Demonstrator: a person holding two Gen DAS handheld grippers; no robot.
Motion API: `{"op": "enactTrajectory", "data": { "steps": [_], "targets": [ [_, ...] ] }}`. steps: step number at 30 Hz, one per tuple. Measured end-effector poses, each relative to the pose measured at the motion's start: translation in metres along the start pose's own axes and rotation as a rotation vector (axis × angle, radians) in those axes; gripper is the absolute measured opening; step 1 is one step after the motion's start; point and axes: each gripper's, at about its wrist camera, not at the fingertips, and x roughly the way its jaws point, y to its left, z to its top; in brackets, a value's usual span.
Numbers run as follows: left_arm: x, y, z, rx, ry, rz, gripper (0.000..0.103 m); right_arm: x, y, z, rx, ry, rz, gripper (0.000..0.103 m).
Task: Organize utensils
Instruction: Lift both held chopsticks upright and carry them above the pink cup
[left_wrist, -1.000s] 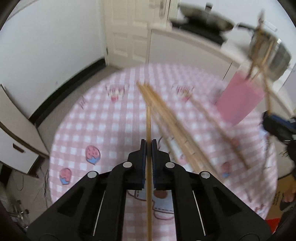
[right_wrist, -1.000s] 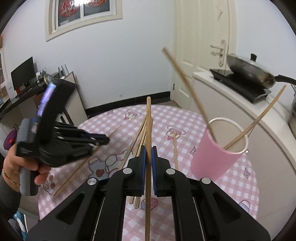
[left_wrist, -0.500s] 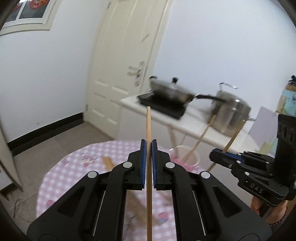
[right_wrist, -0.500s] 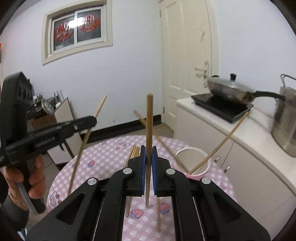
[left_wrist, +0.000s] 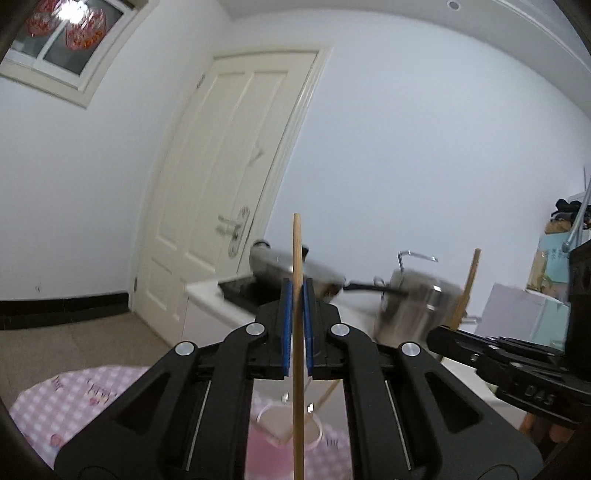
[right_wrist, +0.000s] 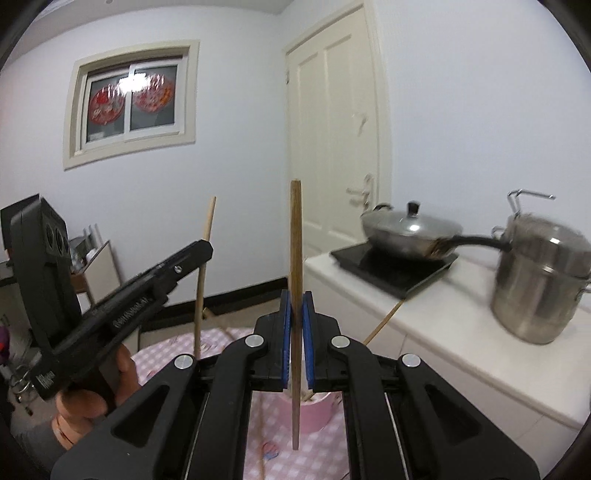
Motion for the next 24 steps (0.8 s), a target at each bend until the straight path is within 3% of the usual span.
{"op": "enactTrajectory", "data": {
  "steps": [7, 13, 24],
  "targets": [
    [0.037, -0.017, -0.004, 0.027, -0.086, 0.023, 0.006, 0.021, -0.016, 0.008, 0.009, -0.049, -0.008, 0.004],
    [0.066, -0.019, -0.017, 0.029, -0.124, 0.089, 0.006, 0.041, -0.034, 0.011, 0.053, -0.071, 0.008, 0.005],
    [0.081, -0.008, -0.055, 0.078, -0.085, 0.159, 0.007, 0.076, -0.042, -0.020, 0.071, 0.026, 0.037, 0.005]
  ]
}}
